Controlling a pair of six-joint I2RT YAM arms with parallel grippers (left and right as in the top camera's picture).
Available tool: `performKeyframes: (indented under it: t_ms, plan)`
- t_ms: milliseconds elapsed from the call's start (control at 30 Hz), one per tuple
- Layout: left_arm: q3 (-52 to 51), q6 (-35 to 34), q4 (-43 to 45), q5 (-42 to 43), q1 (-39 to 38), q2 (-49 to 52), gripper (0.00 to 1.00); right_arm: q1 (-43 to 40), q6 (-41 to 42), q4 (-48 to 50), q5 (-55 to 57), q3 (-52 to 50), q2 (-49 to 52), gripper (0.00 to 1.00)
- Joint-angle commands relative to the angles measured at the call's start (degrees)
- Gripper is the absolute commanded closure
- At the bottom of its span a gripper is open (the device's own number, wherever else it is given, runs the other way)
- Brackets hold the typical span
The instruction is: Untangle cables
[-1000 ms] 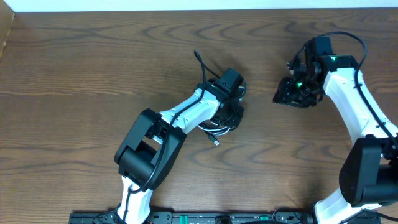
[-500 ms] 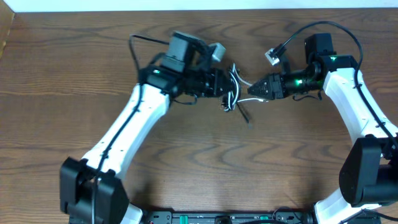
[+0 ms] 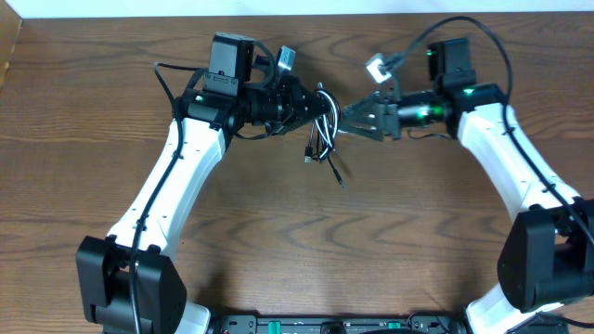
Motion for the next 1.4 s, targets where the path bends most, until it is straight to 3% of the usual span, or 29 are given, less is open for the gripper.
performKeyframes:
  t_ms: [0, 67, 167, 200, 233, 267, 333, 400, 600, 867, 1033, 1267, 1367]
  plan:
    - [0.76, -1.66, 0.98, 3.98, 0.20, -0.11, 0.93, 2.51, 13.92, 3.23, 13.42, 0.28, -0.70, 0.52]
    - [0.76, -1.64, 1.07, 5.14, 0.20, -0.09, 0.93, 4.22, 20.39, 6.64, 20.61, 0.28, -0.70, 0.54]
    - [0.76, -1.64, 1.07, 5.70, 0.20, -0.11, 0.93, 5.99, 23.47, 9.27, 23.47, 0.28, -0.70, 0.54]
    - [0.76, -1.64, 1.07, 6.12, 0.20, -0.11, 0.93, 7.15, 25.59, 10.40, 26.08, 0.28, -0.70, 0.60]
    - [0.76, -1.62, 1.31, 7.02, 0.22, -0.11, 0.94, 8.22, 31.67, 9.33, 34.75, 0.28, -0.70, 0.72]
    - [0.76, -1.53, 1.55, 7.80, 0.26, -0.11, 0.93, 8.55, 38.32, 6.03, 44.85, 0.28, -0.70, 0.78]
    - [0.76, -1.14, 2.60, 9.75, 0.61, -0.11, 0.93, 8.20, 43.69, 0.63, 57.53, 0.28, -0.70, 0.90]
    - [0.76, -0.94, 3.15, 11.32, 1.57, -0.11, 0.93, 7.32, 46.01, -3.34, 64.65, 0.28, -0.70, 0.99]
    - [0.76, 1.46, 3.19, 11.72, 8.48, -0.11, 0.92, 1.29, 43.76, -15.19, 75.41, 0.24, -0.68, 0.99]
    - [0.76, 4.28, 2.95, 11.96, 16.55, -0.11, 0.92, -6.93, 40.41, -20.31, 75.06, 0.24, -0.68, 0.99]
    - [0.74, 9.05, 0.92, 11.63, 19.41, -0.11, 0.93, -10.64, 31.21, -20.09, 64.85, 0.24, -0.68, 0.99]
    - [0.74, 17.14, -6.25, 6.23, 16.28, -0.11, 0.93, -7.93, 6.64, -16.13, 25.68, 0.31, -0.70, 0.99]
    - [0.74, 18.93, -6.36, 6.25, 13.99, -0.11, 0.92, -7.45, 4.50, -13.42, 13.53, 0.68, -0.70, 0.99]
